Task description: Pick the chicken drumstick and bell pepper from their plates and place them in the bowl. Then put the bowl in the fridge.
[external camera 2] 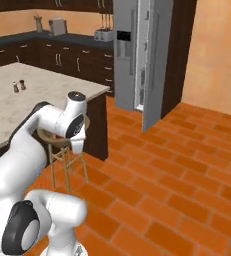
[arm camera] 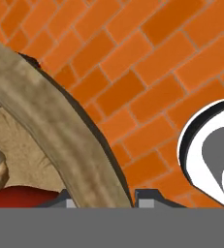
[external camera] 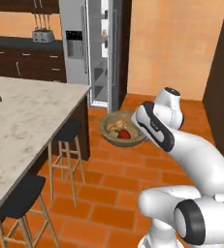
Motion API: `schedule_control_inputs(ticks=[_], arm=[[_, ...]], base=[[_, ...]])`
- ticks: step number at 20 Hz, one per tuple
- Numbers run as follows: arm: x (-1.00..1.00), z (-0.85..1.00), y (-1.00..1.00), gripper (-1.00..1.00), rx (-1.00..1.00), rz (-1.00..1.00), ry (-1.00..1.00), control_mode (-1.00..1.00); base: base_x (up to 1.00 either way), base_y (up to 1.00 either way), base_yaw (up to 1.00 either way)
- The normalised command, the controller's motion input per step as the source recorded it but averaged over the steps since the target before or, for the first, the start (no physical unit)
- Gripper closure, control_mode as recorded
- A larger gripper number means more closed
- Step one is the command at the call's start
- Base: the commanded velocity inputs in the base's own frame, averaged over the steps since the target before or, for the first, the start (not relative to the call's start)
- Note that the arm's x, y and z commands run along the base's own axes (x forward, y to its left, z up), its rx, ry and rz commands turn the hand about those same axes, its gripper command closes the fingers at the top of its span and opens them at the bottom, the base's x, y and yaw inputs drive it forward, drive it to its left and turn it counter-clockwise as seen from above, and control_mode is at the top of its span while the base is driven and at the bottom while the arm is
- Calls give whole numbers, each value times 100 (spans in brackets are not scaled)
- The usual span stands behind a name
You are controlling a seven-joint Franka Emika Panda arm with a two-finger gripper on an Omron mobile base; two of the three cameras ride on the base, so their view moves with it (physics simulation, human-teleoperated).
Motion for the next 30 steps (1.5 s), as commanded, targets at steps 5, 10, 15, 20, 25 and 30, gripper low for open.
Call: schedule_control_inputs(ticks=[5, 10, 15, 20, 25, 30], arm=[[0, 0, 0, 100, 0, 0, 0, 100], [0, 0, 0, 100, 0, 0, 0, 100], [0, 0, 0, 100, 0, 0, 0, 100], [0, 0, 0, 100, 0, 0, 0, 100], [0, 0, 0, 100, 0, 0, 0, 100], [0, 0, 0, 100, 0, 0, 0, 100]], base=[[91, -33, -21], [100, -72, 10], [100, -73, 12], [100, -76, 21], [100, -74, 40], [100, -83, 44]])
